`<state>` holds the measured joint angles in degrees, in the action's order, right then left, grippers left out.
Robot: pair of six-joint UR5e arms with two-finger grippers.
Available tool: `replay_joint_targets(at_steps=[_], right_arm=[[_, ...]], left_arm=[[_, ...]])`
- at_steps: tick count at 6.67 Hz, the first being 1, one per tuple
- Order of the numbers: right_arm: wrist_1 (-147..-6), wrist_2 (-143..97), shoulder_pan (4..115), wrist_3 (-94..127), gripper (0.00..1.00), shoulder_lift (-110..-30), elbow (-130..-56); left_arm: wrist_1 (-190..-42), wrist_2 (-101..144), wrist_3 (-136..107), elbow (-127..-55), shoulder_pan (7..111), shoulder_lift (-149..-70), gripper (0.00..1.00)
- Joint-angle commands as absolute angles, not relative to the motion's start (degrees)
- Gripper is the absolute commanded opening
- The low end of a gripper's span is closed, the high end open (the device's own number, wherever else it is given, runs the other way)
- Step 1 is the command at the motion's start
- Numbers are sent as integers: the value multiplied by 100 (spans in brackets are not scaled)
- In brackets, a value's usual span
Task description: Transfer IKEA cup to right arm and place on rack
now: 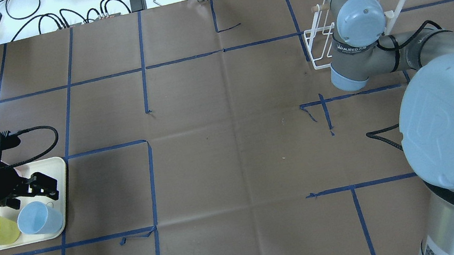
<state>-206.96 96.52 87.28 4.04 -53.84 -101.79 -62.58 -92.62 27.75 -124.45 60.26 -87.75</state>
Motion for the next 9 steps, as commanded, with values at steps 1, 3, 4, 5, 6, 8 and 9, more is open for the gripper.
replay_joint_targets(at_steps=[1, 3, 4, 5, 6, 8, 9], right_arm=[[-20786, 9650, 8728, 413, 29, -5344, -10423], [-20751, 9616, 8728, 474, 99, -5361, -10450], [-20734, 9615, 8728, 475, 100, -5379, -10433], [-20733, 9624, 8728, 475, 100, -5388, -10415], [-20733, 9598, 8719, 475, 100, -5414, -10380], [-20542, 9580, 8728, 475, 100, -5833, -10249], [-20323, 9571, 8736, 475, 100, -6114, -10265]], left_arm=[[-5987, -9281, 2795, -12655, 6003, -9086, 98], [-5845, -9438, 2804, -12788, 6003, -9176, 98], [-5853, -9666, 2812, -12788, 6003, -9176, 88], [-5897, -9668, 2830, -12779, 6003, -9150, 58], [-5958, -9659, 2804, -12779, 6003, -9123, 31], [-5959, -9633, 2909, -12753, 6003, -9105, 0], [-5950, -9633, 2953, -12692, 6003, -9105, 0]])
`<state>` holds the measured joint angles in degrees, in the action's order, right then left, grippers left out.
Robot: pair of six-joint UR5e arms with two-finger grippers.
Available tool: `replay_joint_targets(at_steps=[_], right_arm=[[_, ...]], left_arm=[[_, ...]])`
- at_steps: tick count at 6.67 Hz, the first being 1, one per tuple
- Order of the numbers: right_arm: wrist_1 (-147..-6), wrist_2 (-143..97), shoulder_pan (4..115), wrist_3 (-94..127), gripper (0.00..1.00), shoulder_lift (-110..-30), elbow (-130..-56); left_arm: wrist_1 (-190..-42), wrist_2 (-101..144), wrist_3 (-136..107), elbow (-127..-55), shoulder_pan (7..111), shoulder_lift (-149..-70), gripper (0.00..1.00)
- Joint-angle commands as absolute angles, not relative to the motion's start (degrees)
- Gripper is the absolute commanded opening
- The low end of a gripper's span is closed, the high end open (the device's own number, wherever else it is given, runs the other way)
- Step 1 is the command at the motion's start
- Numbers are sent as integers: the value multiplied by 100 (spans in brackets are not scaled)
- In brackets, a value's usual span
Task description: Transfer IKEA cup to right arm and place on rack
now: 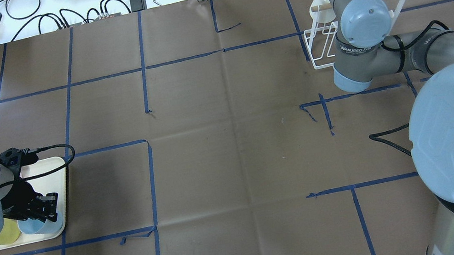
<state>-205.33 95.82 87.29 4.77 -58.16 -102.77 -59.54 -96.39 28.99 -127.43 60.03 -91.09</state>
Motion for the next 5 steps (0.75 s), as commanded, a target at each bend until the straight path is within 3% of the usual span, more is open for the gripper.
replay_joint_targets(at_steps=[1, 3, 5], right_arm=[[-20320, 9563, 8771, 475, 100, -6387, -10283], [-20050, 9562, 8981, 570, 100, -6880, -10432], [-20030, 9345, 9228, 1184, 100, -7188, -10721]], left_arm=[[-5950, -9642, 2979, -12570, 6003, -9079, 0], [-6657, -9607, 2971, -11887, 6029, -8835, 0], [-7580, -8996, 2988, -10511, 6204, -8938, 0]])
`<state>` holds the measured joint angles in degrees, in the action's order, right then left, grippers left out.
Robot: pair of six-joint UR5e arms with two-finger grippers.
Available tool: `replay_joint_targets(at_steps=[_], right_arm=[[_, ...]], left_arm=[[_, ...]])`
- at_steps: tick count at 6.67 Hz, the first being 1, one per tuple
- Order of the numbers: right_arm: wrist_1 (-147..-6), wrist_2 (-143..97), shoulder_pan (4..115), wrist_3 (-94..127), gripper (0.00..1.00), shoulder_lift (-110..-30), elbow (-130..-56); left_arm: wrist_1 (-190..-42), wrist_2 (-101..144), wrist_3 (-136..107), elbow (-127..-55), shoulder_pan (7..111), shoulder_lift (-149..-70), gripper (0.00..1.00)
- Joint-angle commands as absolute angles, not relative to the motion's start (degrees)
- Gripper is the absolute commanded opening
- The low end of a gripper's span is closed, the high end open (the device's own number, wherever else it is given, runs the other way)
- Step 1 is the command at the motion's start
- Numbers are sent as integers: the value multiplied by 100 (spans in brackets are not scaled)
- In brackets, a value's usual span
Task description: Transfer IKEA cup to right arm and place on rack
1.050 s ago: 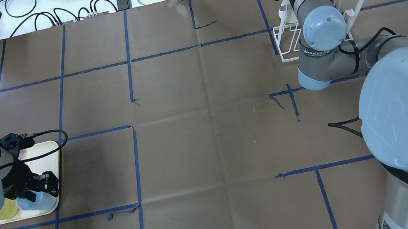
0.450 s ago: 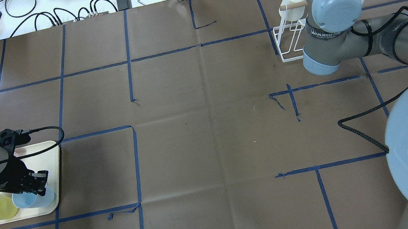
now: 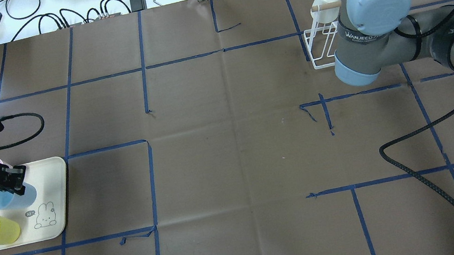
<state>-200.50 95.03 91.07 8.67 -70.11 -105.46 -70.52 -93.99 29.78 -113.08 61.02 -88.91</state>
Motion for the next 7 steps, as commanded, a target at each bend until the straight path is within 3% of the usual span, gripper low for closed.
replay_joint_targets(at_steps=[1, 3, 7], right_arm=[[-20048, 8856, 9255, 1769, 100, -7407, -11018], [-20057, 8055, 9255, 3000, 100, -7768, -11389], [-20101, 7130, 9272, 5741, 100, -7822, -11592]], left_arm=[[-7950, -8286, 3136, -9816, 6396, -8973, 0], [-8033, -6226, 3146, -9169, 6661, -9271, 0], [-7017, -3143, 3445, -9421, 6811, -9316, 0]])
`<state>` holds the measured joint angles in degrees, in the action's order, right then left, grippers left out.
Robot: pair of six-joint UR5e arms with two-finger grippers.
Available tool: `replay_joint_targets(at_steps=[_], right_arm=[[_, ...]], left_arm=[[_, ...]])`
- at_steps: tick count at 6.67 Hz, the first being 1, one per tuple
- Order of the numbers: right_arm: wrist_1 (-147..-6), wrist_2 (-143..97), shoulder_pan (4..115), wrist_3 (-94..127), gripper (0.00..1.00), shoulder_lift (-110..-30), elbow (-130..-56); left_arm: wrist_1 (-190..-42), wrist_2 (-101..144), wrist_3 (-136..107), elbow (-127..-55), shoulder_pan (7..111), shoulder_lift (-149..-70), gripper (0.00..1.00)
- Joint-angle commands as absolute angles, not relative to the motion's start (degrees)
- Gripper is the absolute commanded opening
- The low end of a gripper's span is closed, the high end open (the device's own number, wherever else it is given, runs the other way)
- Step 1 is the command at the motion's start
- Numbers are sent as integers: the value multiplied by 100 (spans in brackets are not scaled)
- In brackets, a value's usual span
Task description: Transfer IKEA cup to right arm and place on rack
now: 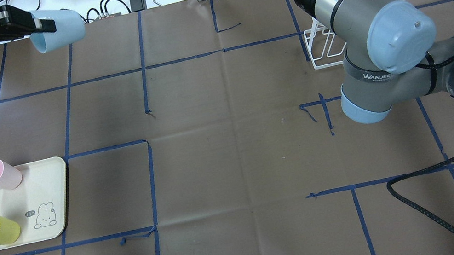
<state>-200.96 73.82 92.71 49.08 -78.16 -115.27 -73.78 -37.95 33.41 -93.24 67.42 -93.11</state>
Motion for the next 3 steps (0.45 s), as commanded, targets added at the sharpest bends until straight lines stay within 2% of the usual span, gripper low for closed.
replay_joint_targets(at_steps=[1, 3], right_arm=[[-20092, 7058, 9272, 6488, 100, -7814, -11610], [-20083, 6656, 9386, 7747, 100, -7805, -11619]], left_arm=[[-6300, -2825, 3585, -9770, 6942, -9343, 0], [-4386, -2392, 3595, -10736, 7084, -9430, 0]])
